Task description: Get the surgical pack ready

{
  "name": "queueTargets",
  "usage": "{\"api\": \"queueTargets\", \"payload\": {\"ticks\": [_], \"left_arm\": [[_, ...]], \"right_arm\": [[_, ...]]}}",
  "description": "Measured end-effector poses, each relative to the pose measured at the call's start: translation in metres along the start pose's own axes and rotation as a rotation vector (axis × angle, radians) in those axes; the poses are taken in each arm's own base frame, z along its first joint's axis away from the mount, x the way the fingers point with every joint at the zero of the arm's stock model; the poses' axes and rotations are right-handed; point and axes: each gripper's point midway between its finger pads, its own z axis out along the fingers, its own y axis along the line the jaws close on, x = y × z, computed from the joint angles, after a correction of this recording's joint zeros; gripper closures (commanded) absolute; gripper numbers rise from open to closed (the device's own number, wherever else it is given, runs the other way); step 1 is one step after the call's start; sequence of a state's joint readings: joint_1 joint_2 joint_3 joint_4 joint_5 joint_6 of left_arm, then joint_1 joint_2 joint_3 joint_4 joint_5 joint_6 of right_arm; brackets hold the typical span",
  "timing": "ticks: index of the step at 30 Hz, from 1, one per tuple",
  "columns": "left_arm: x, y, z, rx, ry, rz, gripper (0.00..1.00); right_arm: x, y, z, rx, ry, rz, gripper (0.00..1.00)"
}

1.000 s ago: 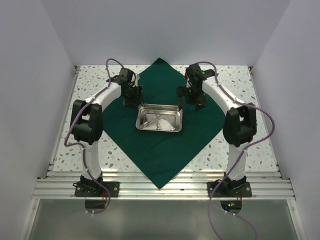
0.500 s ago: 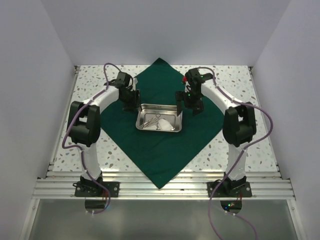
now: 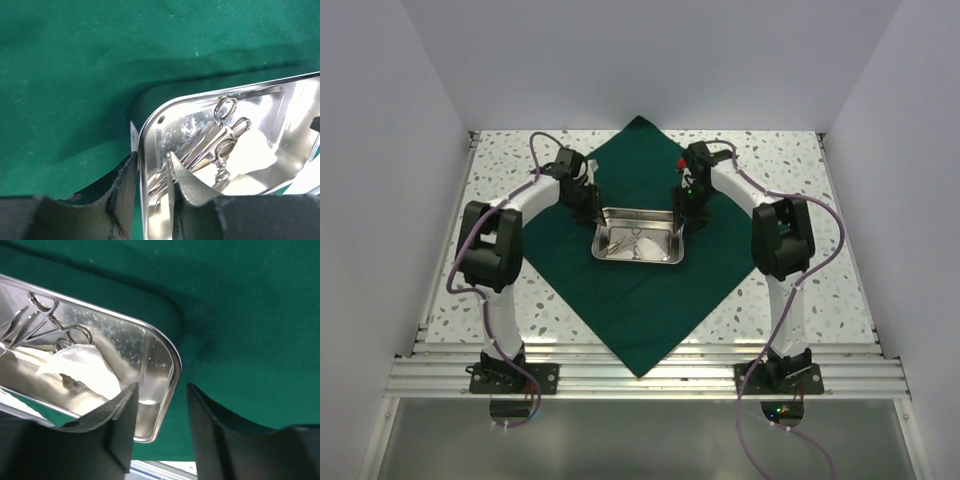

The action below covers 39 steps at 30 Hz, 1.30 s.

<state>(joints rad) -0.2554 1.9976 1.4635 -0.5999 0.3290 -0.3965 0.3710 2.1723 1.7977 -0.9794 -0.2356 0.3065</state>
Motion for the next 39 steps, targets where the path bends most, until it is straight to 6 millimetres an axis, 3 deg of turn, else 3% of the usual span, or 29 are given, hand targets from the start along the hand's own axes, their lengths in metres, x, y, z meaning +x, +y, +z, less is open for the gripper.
{"api": "queueTargets", "payload": {"ticks": [8,13,16,18,19,23,27,29,32,34,36,39], "left_arm": [[-0.003,-0.001,0.012,0.005,0.012,-0.011,0.8],[-0.01,-0.002,0.014,0.006,0.003,-0.008,0.81],[-0.01,-0.002,0.015,0.006,0.003,-0.01,0.8],[-0.01,-0.002,0.015,0.006,0.003,-0.01,0.71],[-0.011,-0.003,0.015,0.007,0.001,-0.013,0.68],[-0.017,-0.007,0.015,0.012,-0.009,-0.016,0.47],[-0.017,-0.005,0.015,-0.001,-0.009,-0.018,0.39],[-0.018,-0.002,0.013,-0.019,-0.014,-0.019,0.35],[-0.023,0.004,0.003,-0.05,-0.039,-0.023,0.31],[-0.031,0.007,-0.012,-0.074,-0.083,-0.019,0.0],[-0.037,0.009,-0.034,-0.089,-0.143,-0.023,0.0],[-0.044,0.01,-0.078,-0.107,-0.246,-0.026,0.0]], "right_arm": [[-0.009,-0.003,0.01,0.015,0.005,0.01,0.71],[-0.022,-0.008,0.008,0.035,-0.012,0.016,0.73],[-0.029,-0.009,0.009,0.04,-0.019,0.011,0.73],[-0.033,-0.01,0.01,0.04,-0.024,0.007,0.71],[-0.035,-0.011,0.01,0.037,-0.026,0.009,0.68],[-0.037,-0.014,0.009,0.034,-0.026,0.003,0.23],[-0.036,-0.017,0.008,0.049,-0.024,-0.006,0.01],[-0.035,-0.022,0.003,0.075,-0.03,-0.012,0.01],[-0.037,-0.026,-0.017,0.123,-0.065,-0.021,0.01],[-0.039,-0.025,-0.042,0.137,-0.117,-0.033,0.01],[-0.037,-0.02,-0.074,0.137,-0.186,-0.049,0.01],[-0.007,-0.009,-0.122,0.129,-0.262,-0.097,0.01]]}}
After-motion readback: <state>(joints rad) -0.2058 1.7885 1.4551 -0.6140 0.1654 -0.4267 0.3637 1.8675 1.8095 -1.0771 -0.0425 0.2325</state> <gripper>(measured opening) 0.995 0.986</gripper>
